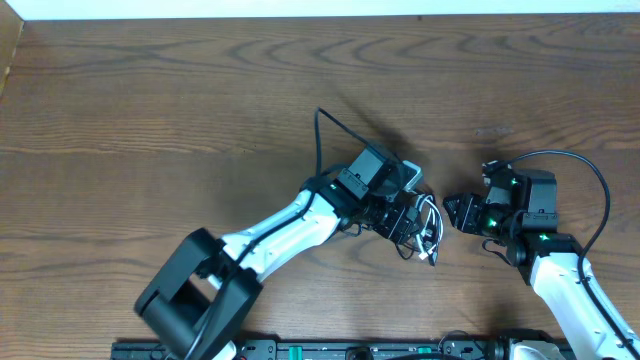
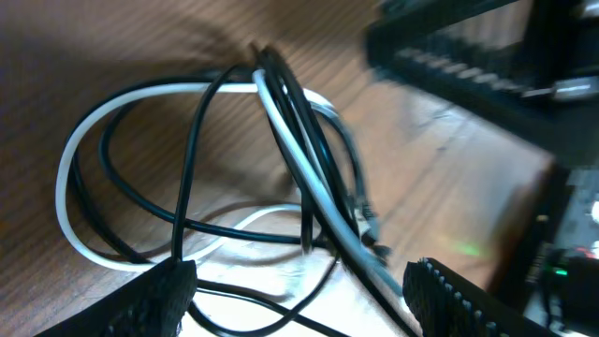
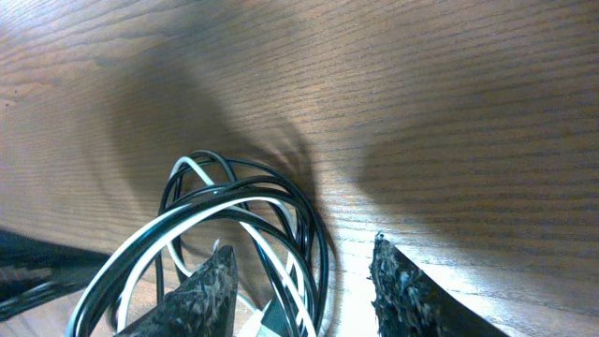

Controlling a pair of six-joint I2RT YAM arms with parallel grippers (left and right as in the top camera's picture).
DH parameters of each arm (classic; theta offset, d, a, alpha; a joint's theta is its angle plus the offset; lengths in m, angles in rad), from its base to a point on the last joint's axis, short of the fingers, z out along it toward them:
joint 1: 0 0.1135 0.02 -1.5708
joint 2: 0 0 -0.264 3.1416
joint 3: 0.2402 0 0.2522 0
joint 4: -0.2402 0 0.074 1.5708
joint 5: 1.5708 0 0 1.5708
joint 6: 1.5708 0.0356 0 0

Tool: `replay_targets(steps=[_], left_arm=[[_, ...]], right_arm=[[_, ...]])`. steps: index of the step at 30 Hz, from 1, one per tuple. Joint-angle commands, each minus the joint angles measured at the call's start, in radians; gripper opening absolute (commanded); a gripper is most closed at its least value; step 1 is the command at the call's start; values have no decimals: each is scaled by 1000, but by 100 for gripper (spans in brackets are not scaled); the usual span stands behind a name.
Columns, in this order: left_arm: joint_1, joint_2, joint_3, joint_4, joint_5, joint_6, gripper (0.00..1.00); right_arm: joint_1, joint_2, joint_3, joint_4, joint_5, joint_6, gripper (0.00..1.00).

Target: Untangle cables

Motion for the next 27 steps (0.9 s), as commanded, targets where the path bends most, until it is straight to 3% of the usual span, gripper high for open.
replay_targets(steps=[1,3,5,8,9,13,20,27], left_arm=[[3,67,7,12,-32,-51,75],[3,73,7,26,-13,-78,71],[3,73,7,53,36,-81,52],[5,71,7,98,106,-81,13],[8,68,8,103,113,-81,8],[45,18,9,100,137,-81,8],[164,-136,9,103,363,-82,8],[182,-177,9,103,567,-89,7]], right_arm=[[-3,0,2,-5,1,-5,43],[-3,0,2,-5,1,-5,43],[-3,0,2,-5,1,-5,43],[-3,0,2,-6,1,-5,43],[-3,0,2,-7,1,-5,43],[-3,0,2,-12,-19,-5,45],[-3,0,2,21,-289,-98,46],[-3,0,2,156,-487,-132,48]])
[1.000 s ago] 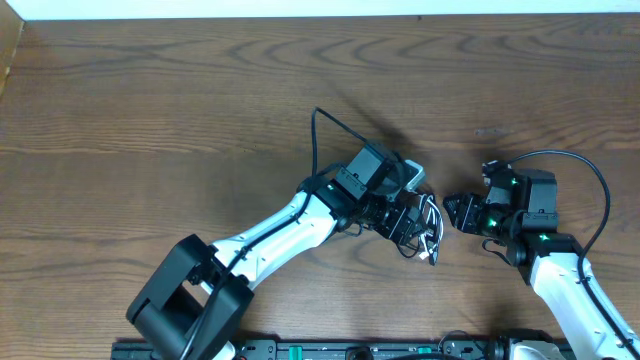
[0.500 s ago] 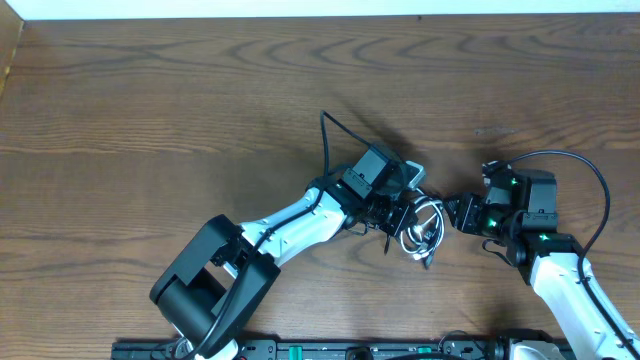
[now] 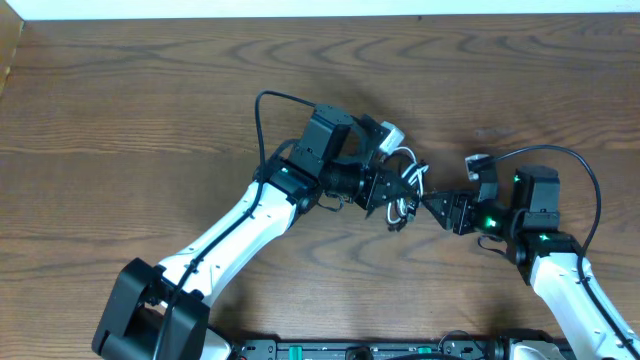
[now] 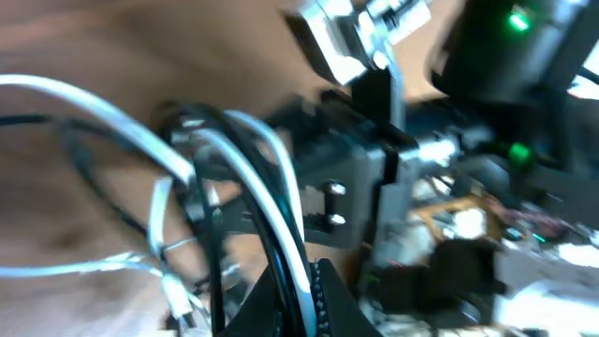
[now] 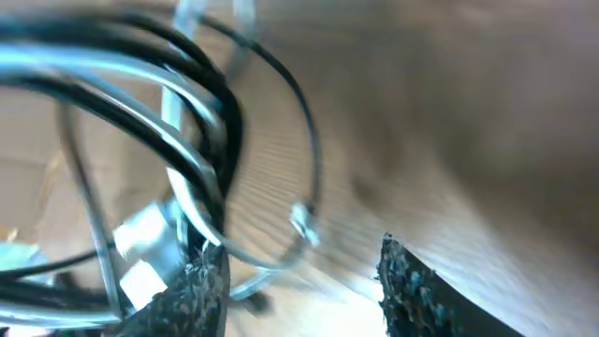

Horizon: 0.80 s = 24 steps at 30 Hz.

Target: Untangle cables

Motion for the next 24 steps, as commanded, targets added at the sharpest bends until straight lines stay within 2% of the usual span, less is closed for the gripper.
replay_targets(steps=[1,10,12,16,19,21,24], left_arm=[[-1,-5,9,-5,189,-5,8],[19,-5,9,-4,330,-5,8],[32,-5,9,-4,371,-5,8],[68,-5,9,-5,388,-5,8],[102,-5,9,-5,388,-5,8],[122,-5,9,-5,388,-5,8],[145,-5,9,-4,436,-6,7]], right_arm=[[-3,0,2,87,-152,-37,48],[-3,0,2,335,-302,-46,52],[-3,0,2,352,-319,-45,49],[-3,0,2,351,-320,-44,35],[-3,0,2,351,-341,-45,34],[-3,0,2,351,-349,-45,49],[-3,0,2,351,-349,-55,61]])
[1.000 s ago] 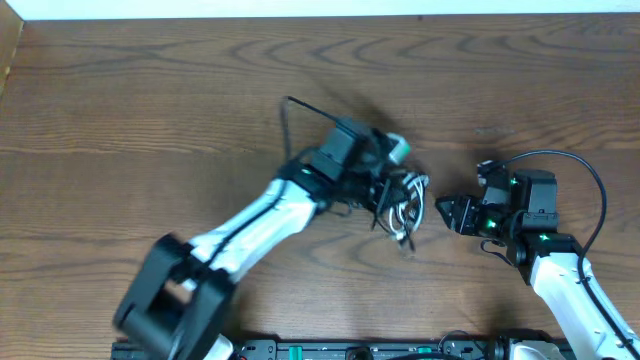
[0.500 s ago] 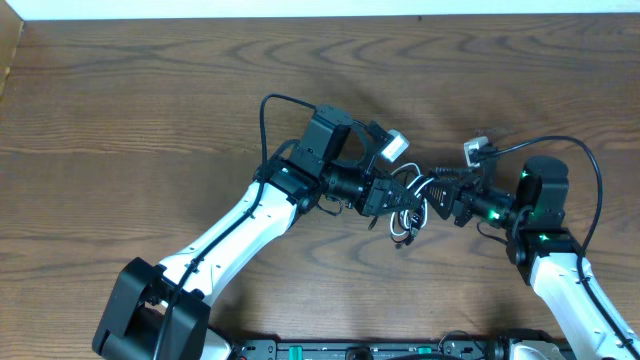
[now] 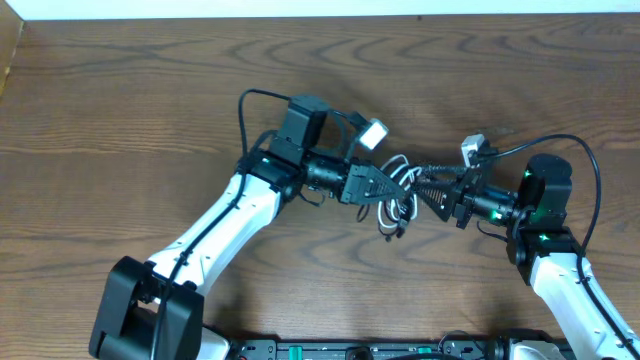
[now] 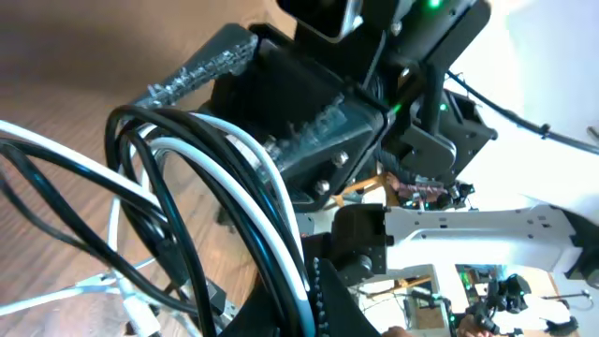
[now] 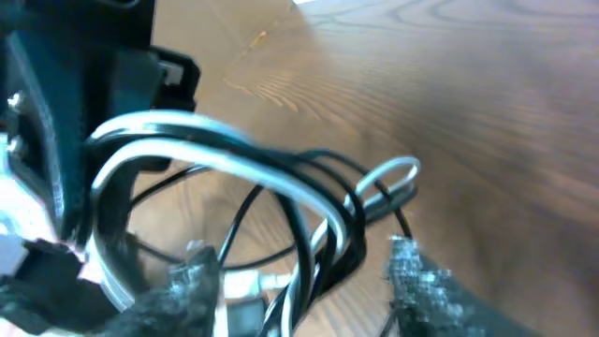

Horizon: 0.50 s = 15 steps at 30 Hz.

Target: Untangle cables

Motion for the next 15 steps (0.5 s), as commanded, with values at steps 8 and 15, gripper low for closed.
replay_targets(steps=[8,15], left_arm=[[77,-6,9,1,283,-5,8],[76,-6,9,1,283,-6,7]], right_arm=[[-3,0,3,51,-32,-110,76],[-3,0,3,226,-98,-109,74]])
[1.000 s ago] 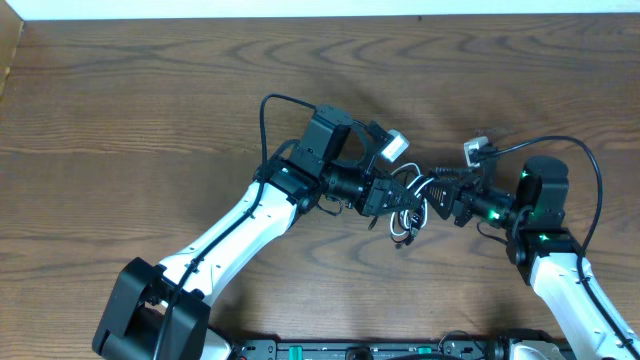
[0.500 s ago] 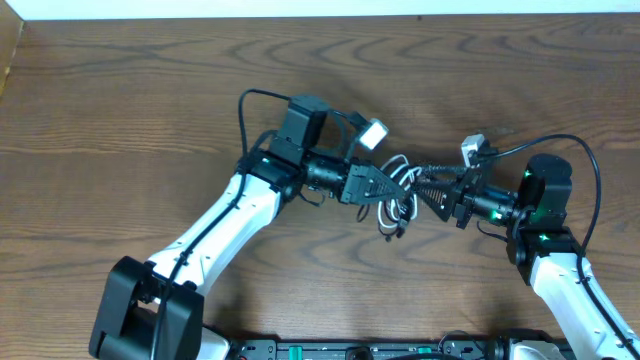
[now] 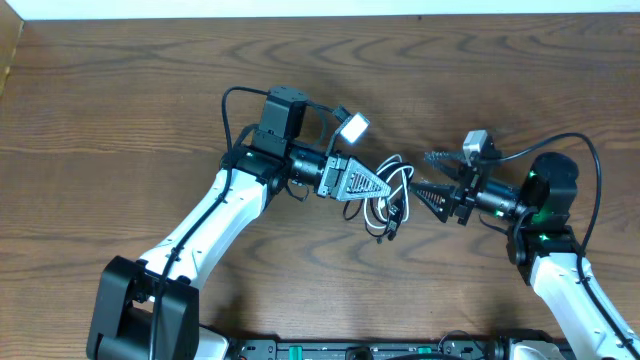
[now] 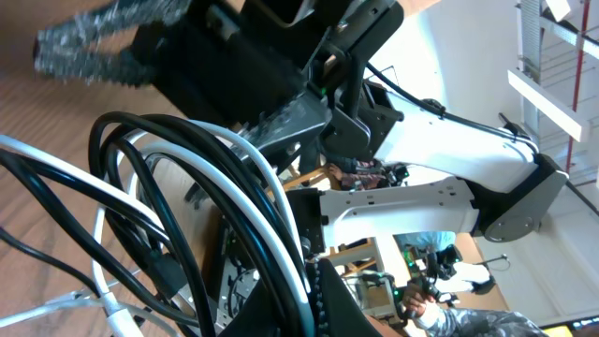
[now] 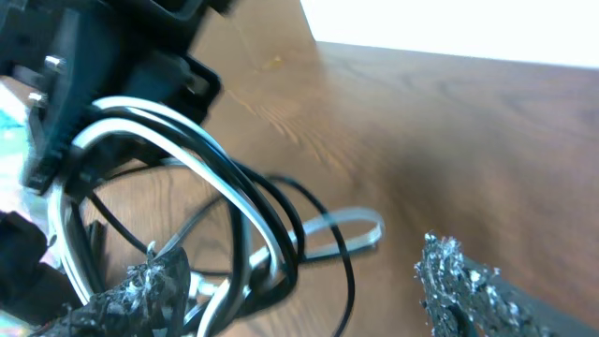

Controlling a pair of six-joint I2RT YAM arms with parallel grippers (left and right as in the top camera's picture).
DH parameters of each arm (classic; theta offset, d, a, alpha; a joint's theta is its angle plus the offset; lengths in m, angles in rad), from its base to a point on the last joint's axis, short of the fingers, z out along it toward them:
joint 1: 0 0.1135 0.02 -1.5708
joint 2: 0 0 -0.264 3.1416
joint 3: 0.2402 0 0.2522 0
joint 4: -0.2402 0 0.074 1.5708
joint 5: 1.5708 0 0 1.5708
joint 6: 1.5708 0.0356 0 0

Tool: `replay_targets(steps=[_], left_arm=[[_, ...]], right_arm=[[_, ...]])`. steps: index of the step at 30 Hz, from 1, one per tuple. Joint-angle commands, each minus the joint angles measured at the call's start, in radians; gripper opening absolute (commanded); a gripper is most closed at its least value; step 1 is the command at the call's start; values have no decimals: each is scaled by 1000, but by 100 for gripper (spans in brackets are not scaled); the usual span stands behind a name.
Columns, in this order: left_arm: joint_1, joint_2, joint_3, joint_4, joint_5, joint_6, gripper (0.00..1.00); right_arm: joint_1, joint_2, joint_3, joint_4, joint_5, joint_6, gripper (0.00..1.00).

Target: Untangle cables

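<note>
A tangle of black and white cables [image 3: 388, 196] hangs at the table's middle, pinched by my left gripper [image 3: 370, 187], which is shut on several strands. In the left wrist view the loops [image 4: 178, 168] fan out from the closed left gripper [image 4: 304, 298] and point towards the right arm. My right gripper [image 3: 432, 177] faces the bundle from the right, open wide and holding nothing. In the right wrist view the right gripper [image 5: 299, 285] is open. The black and white loops [image 5: 248, 211] sit near its left fingertip [image 5: 131, 295].
The brown wooden table [image 3: 120, 100] stretches wide to the left and back. A pale wall strip [image 3: 300, 8] runs along the far edge. The arms' base rail [image 3: 350, 350] lies at the front edge. Each arm's own black wrist cable arcs beside it.
My left gripper has moved slightly left with the bundle. The right gripper's fingers stand wider apart, and the right arm has tilted back a little.
The bundle first lay on the table with both grippers open, the left over it and the right beside it. Then the left gripper was shut on several strands and raised. It has since moved left with them, and the right gripper stays open facing the loops.
</note>
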Motion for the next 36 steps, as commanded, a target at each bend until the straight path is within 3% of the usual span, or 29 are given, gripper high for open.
replay_targets(steps=[1,19,27,36], left_arm=[[4,-6,9,0,50,-6,7],[-76,-6,9,15,50,-98,8],[-98,-6,9,122,50,-240,7],[-121,-6,9,145,49,-248,8]], right_arm=[[-3,0,3,69,-61,-21,74],[-3,0,3,77,56,-18,68],[-3,0,3,-37,158,-18,63],[13,0,3,-24,35,-17,66]])
